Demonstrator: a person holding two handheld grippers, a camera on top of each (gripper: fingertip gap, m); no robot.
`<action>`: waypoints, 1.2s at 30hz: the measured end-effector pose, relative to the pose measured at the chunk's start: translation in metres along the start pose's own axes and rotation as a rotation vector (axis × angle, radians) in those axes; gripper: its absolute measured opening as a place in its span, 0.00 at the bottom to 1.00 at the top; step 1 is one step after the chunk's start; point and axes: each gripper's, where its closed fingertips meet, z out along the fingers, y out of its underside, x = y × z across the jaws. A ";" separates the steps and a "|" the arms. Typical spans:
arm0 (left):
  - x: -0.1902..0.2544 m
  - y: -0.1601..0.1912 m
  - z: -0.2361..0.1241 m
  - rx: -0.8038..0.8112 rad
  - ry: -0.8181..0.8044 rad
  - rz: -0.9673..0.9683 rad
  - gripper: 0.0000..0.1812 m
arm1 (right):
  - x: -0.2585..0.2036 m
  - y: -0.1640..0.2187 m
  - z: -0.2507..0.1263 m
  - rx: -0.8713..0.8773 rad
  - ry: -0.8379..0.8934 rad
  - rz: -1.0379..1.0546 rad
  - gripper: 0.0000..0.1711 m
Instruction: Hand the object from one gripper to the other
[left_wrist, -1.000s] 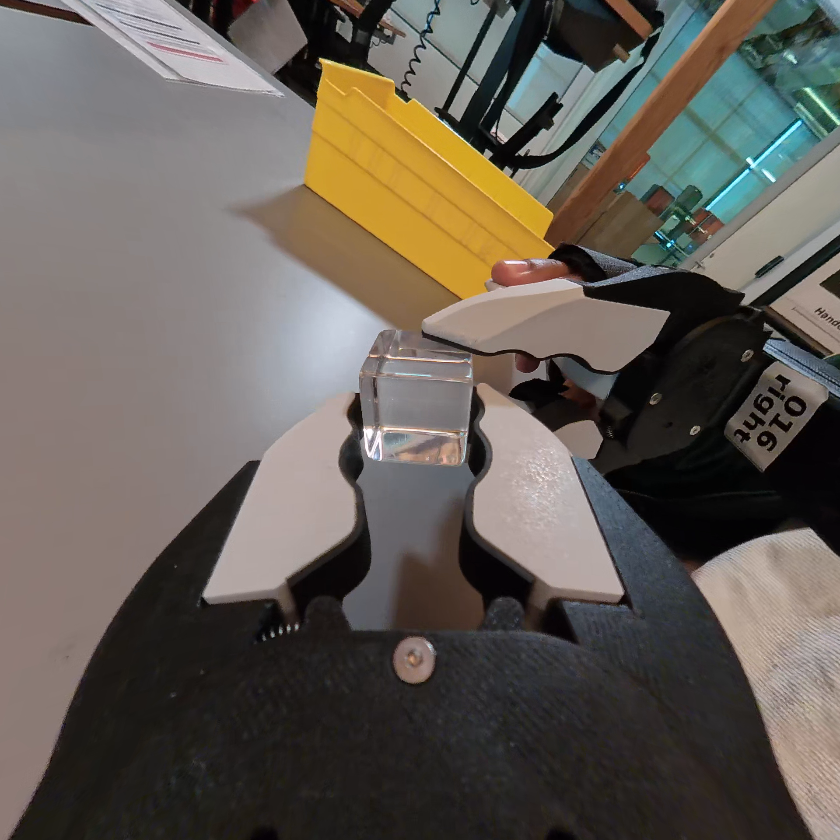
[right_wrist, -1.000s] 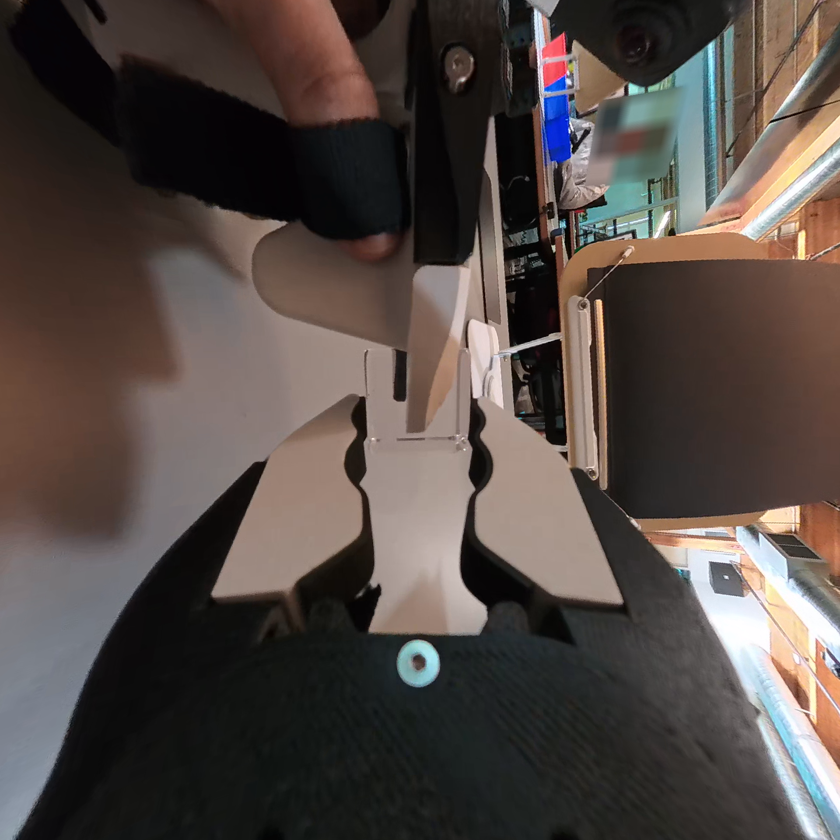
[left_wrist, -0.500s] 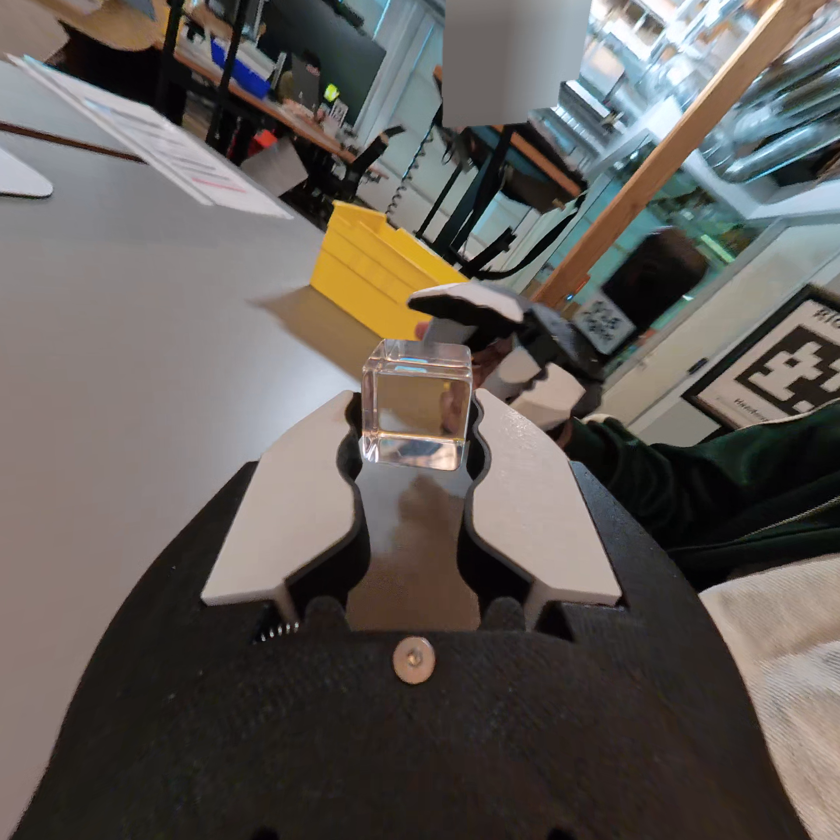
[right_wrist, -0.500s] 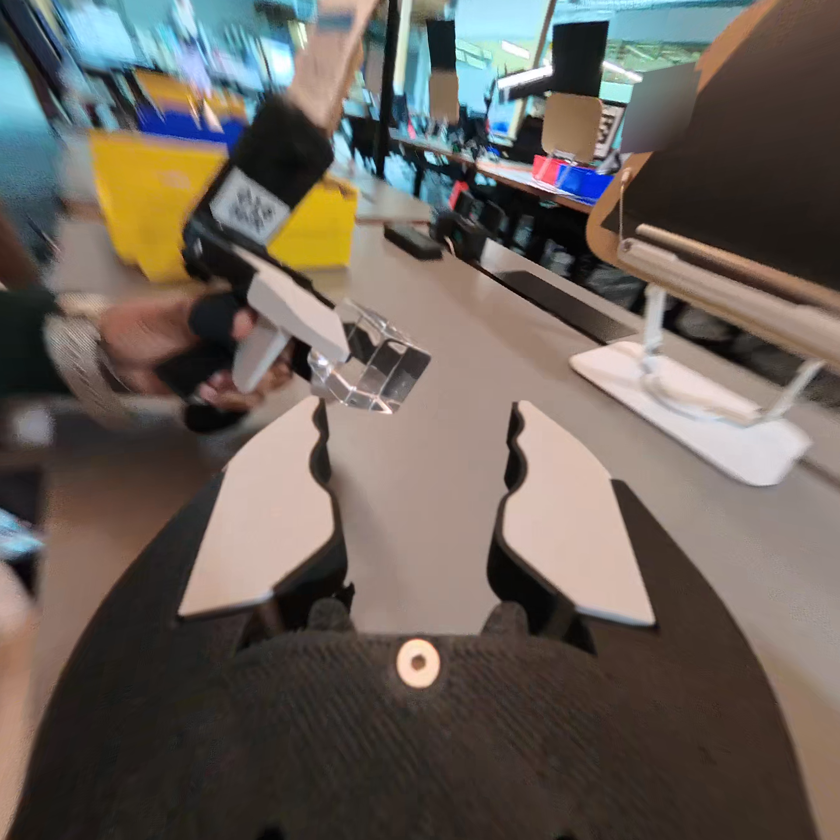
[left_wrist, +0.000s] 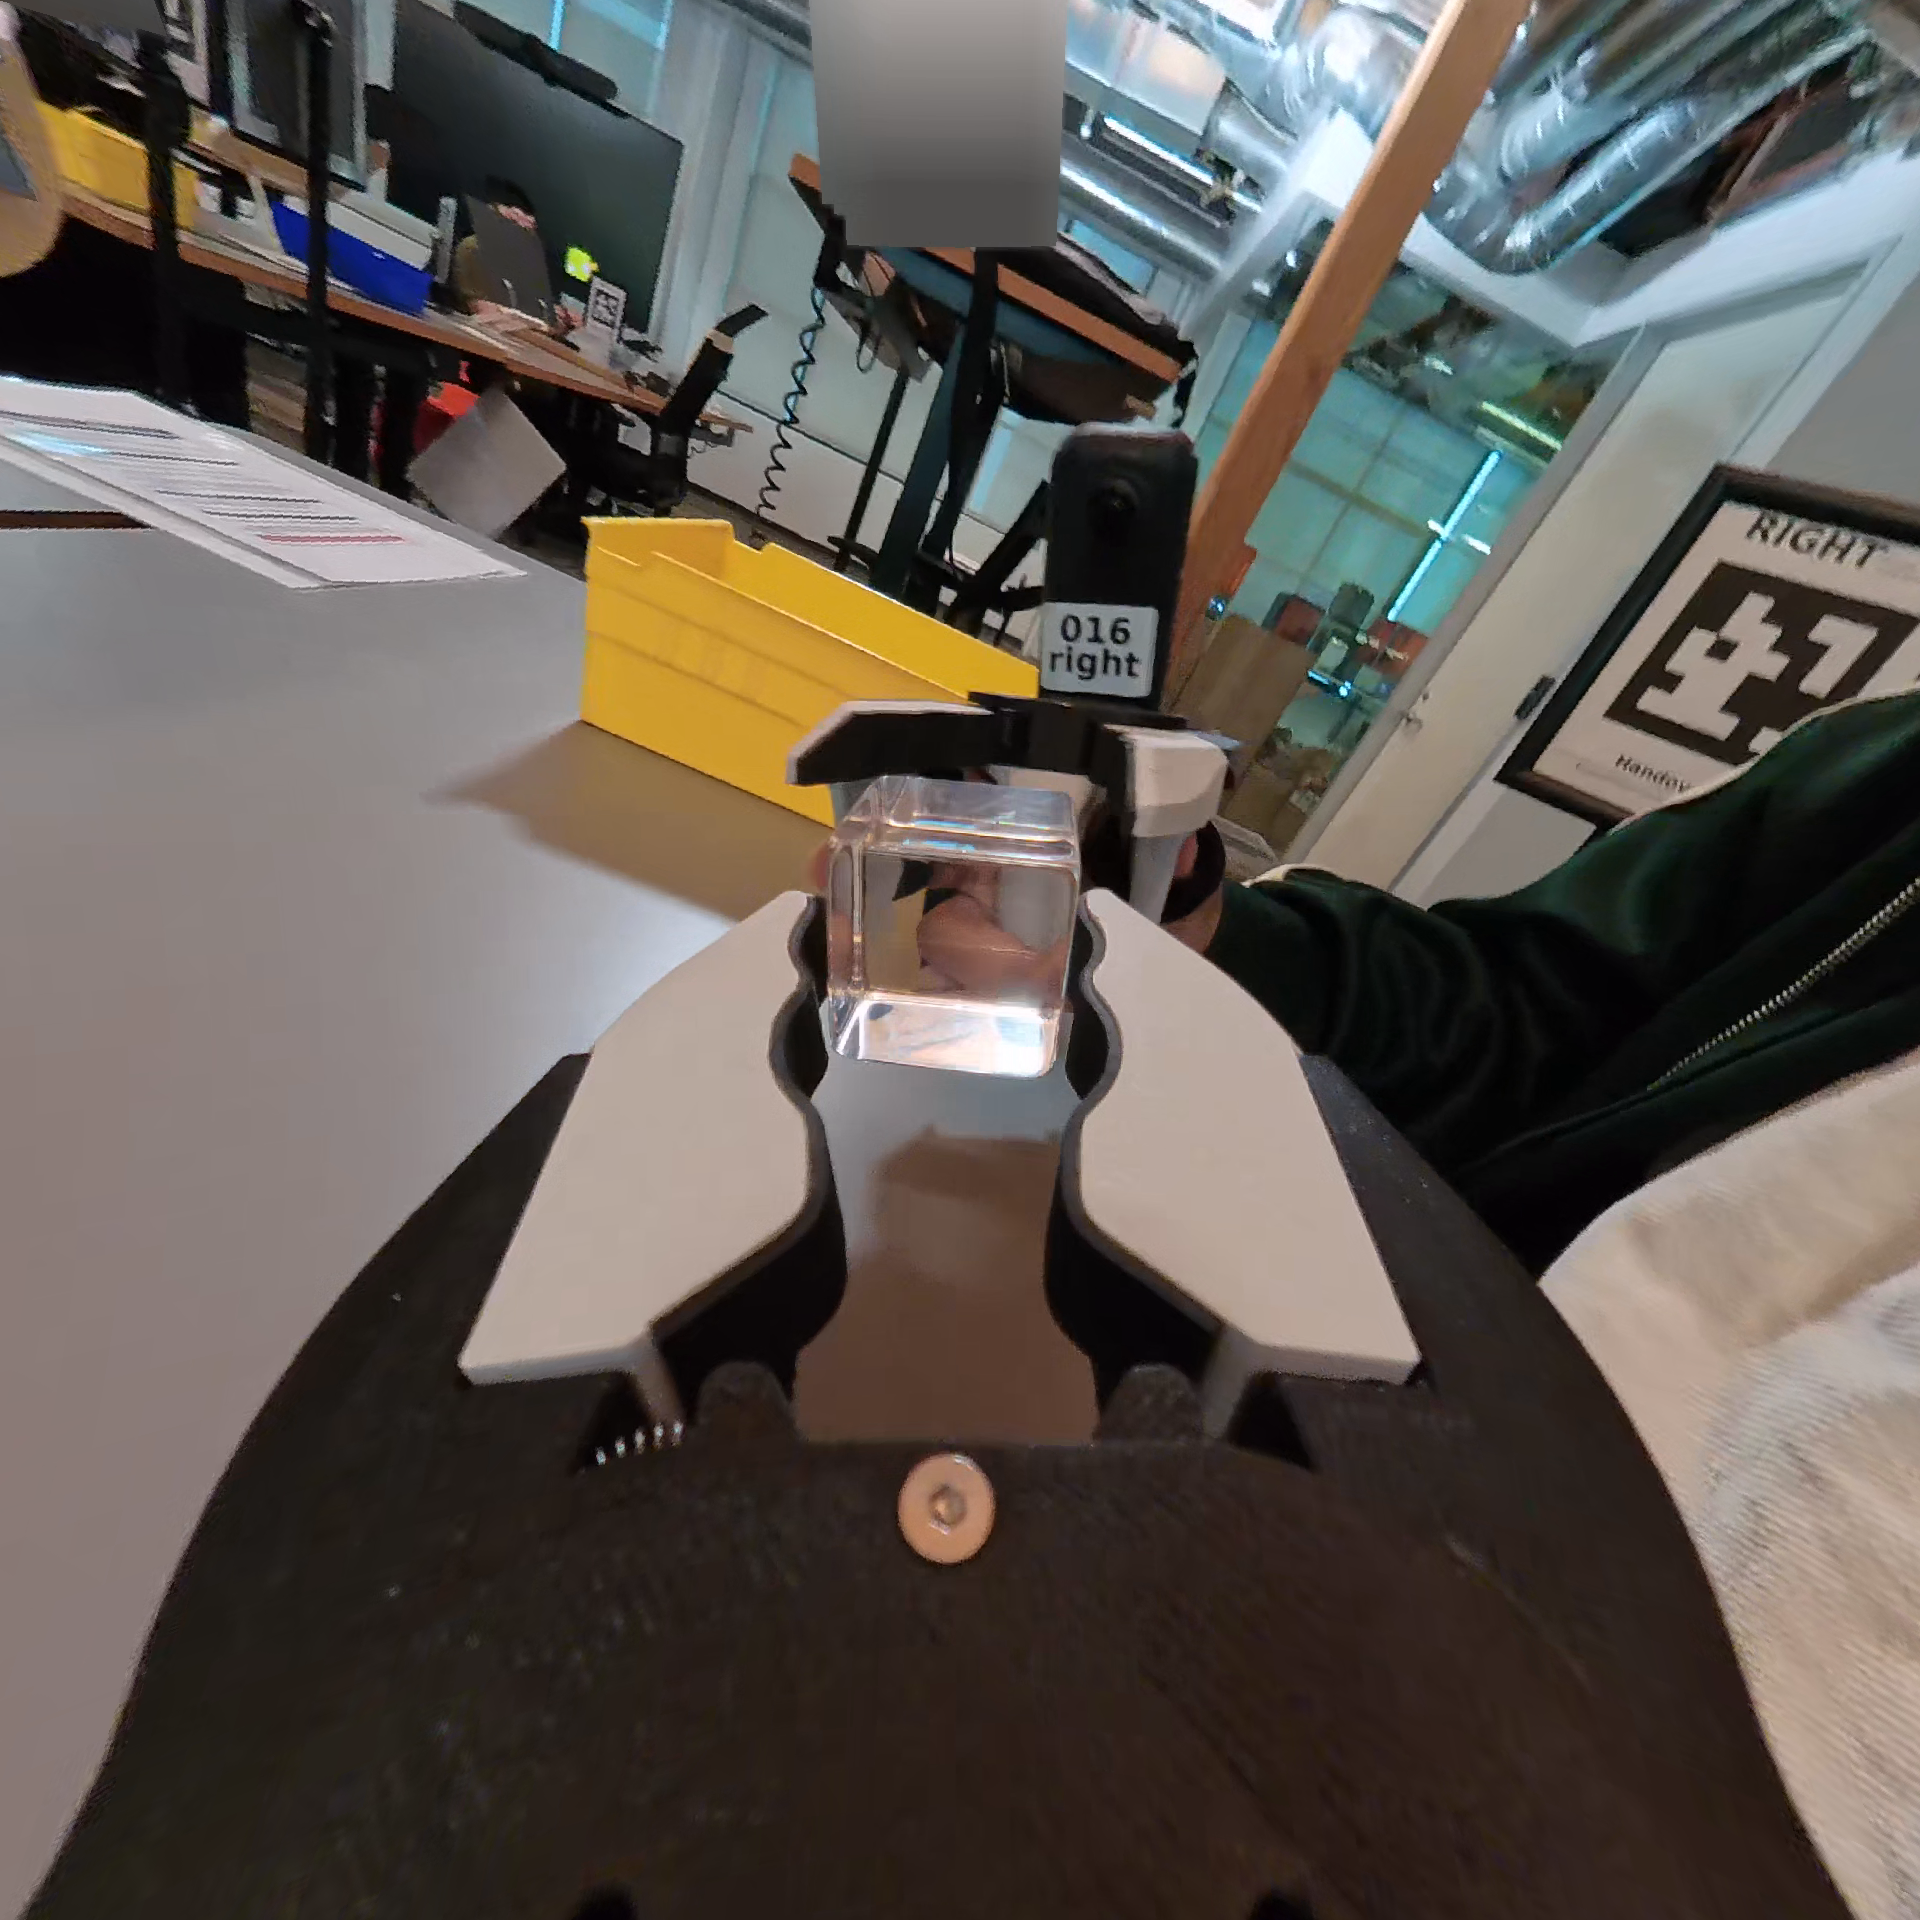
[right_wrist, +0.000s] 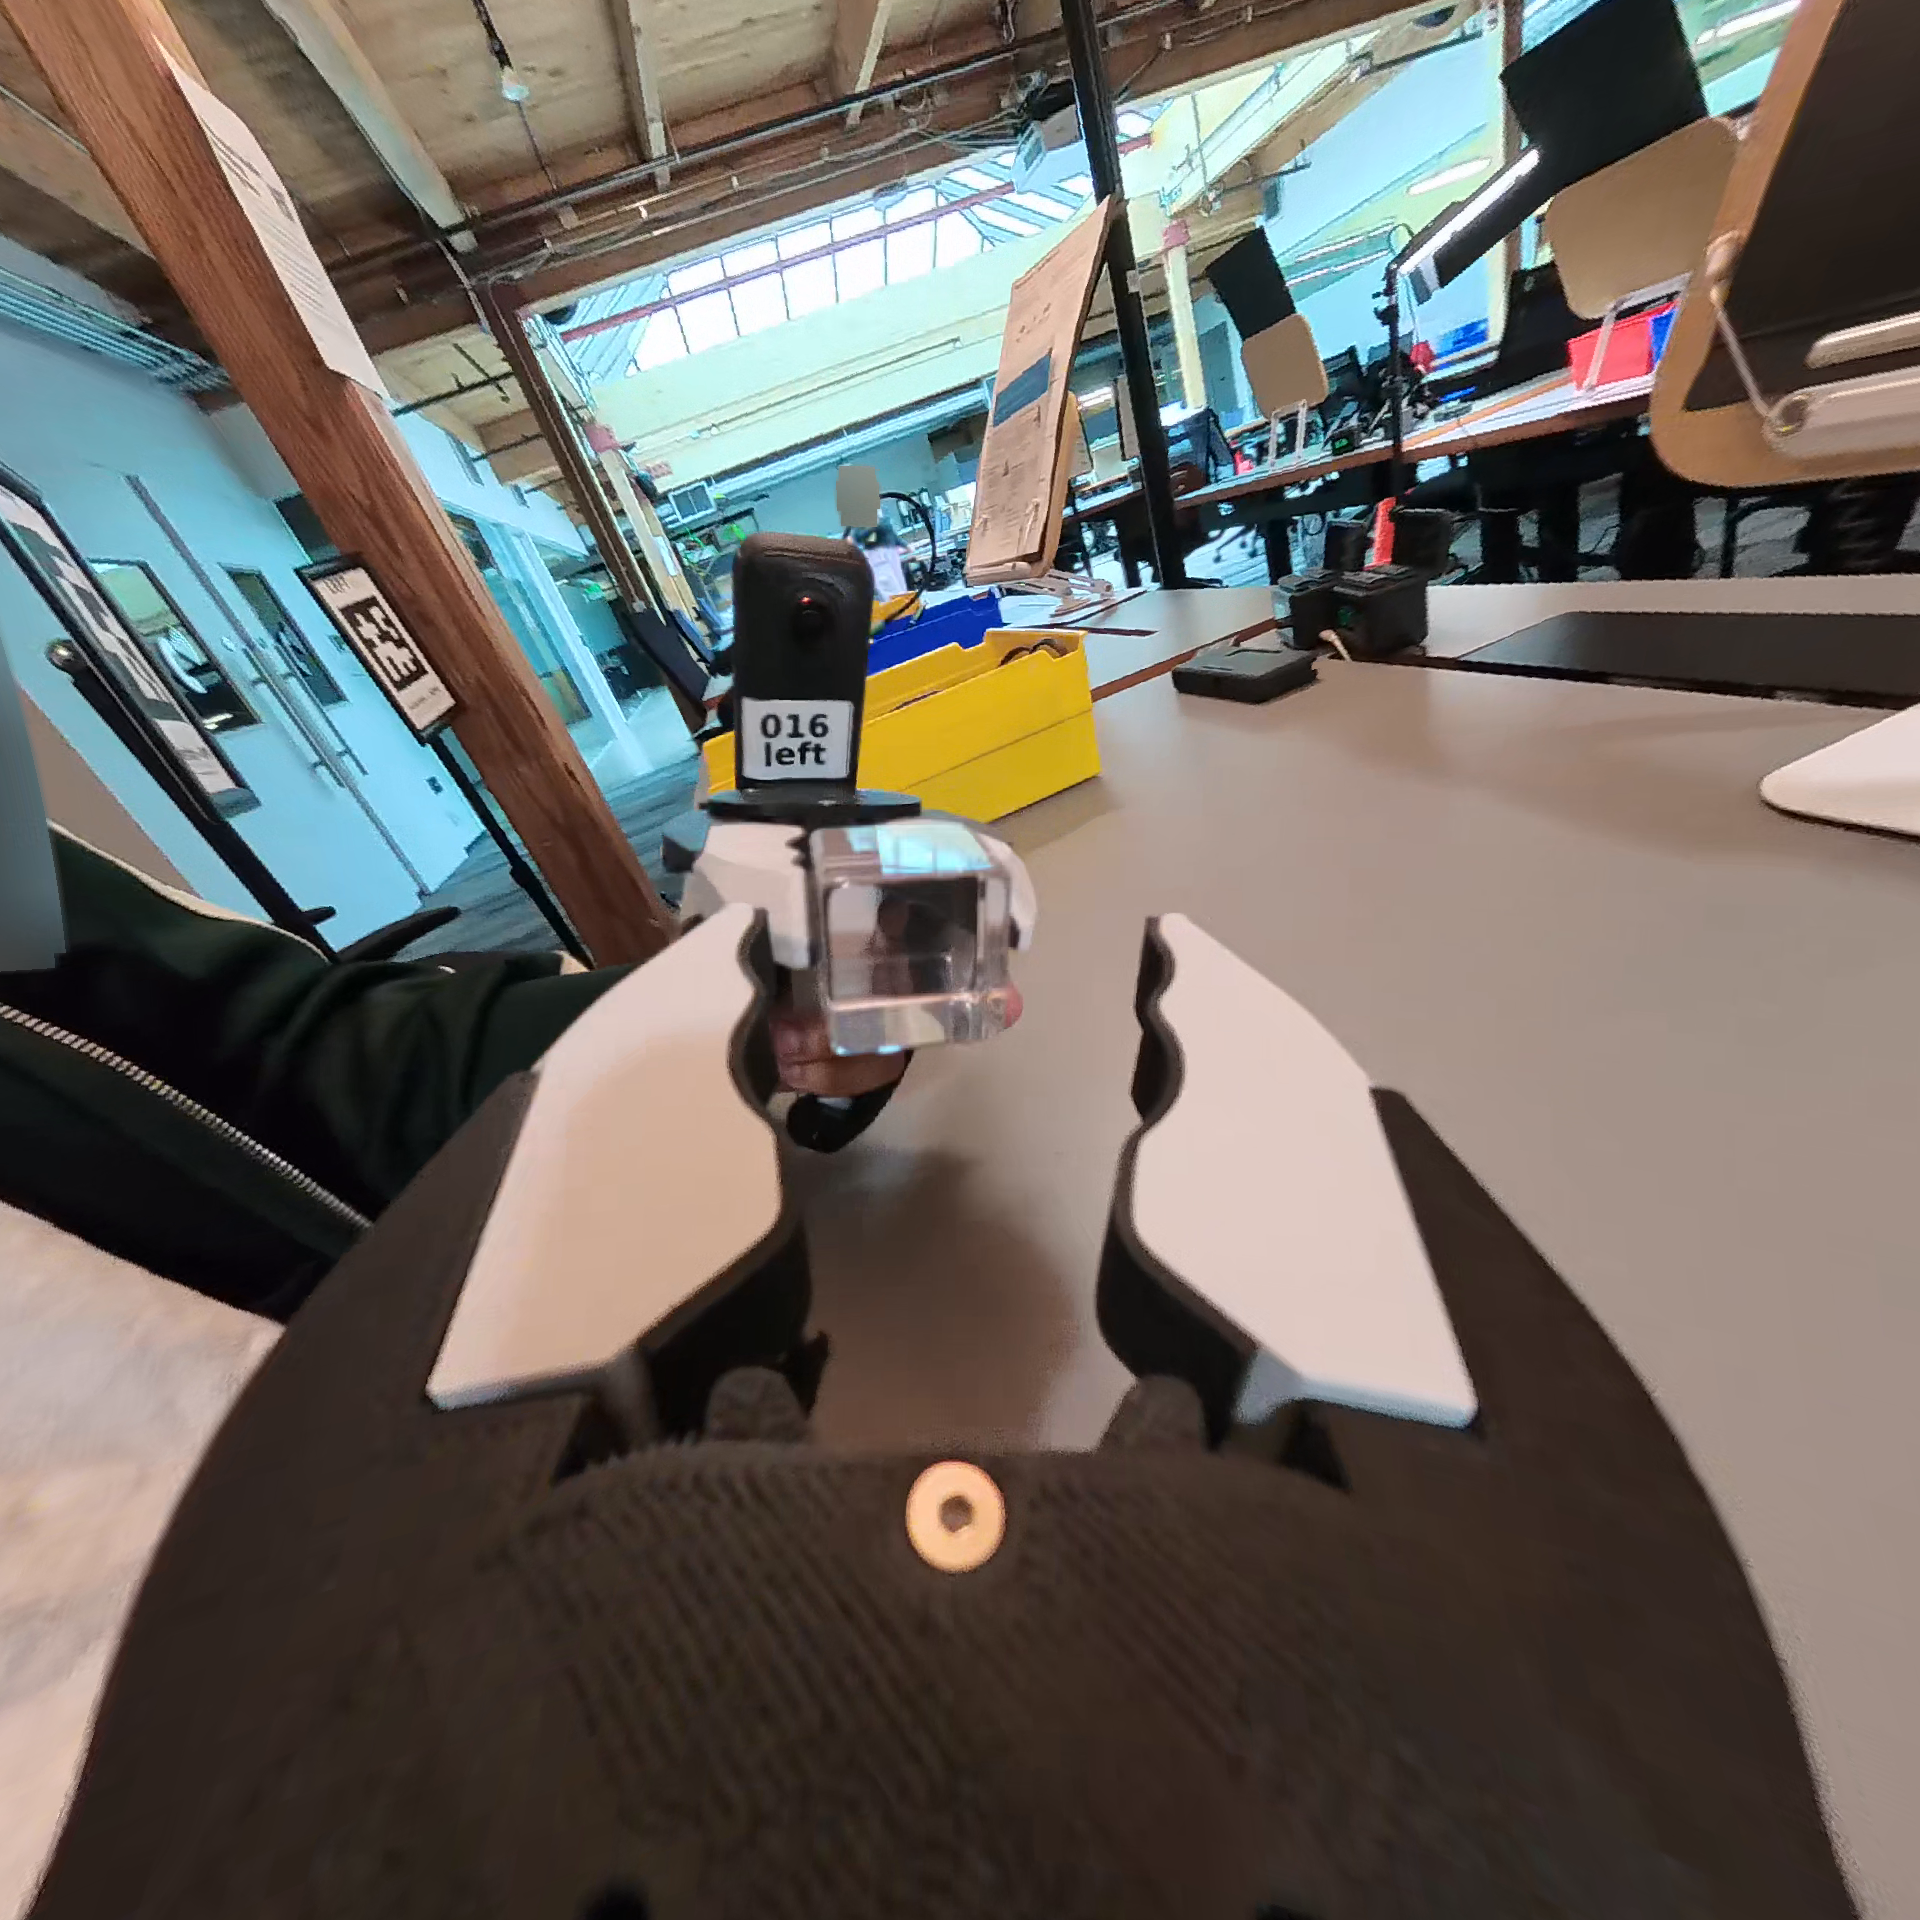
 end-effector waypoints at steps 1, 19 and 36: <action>0.003 0.002 0.002 -0.011 0.008 0.011 0.24 | 0.000 0.000 -0.001 0.002 -0.006 0.010 0.39; 0.002 0.003 0.005 -0.013 -0.027 0.078 0.24 | -0.003 0.000 -0.001 0.008 -0.065 0.099 0.35; 0.000 -0.007 -0.001 0.062 0.011 -0.029 0.24 | -0.010 0.015 0.007 -0.081 -0.050 -0.048 0.34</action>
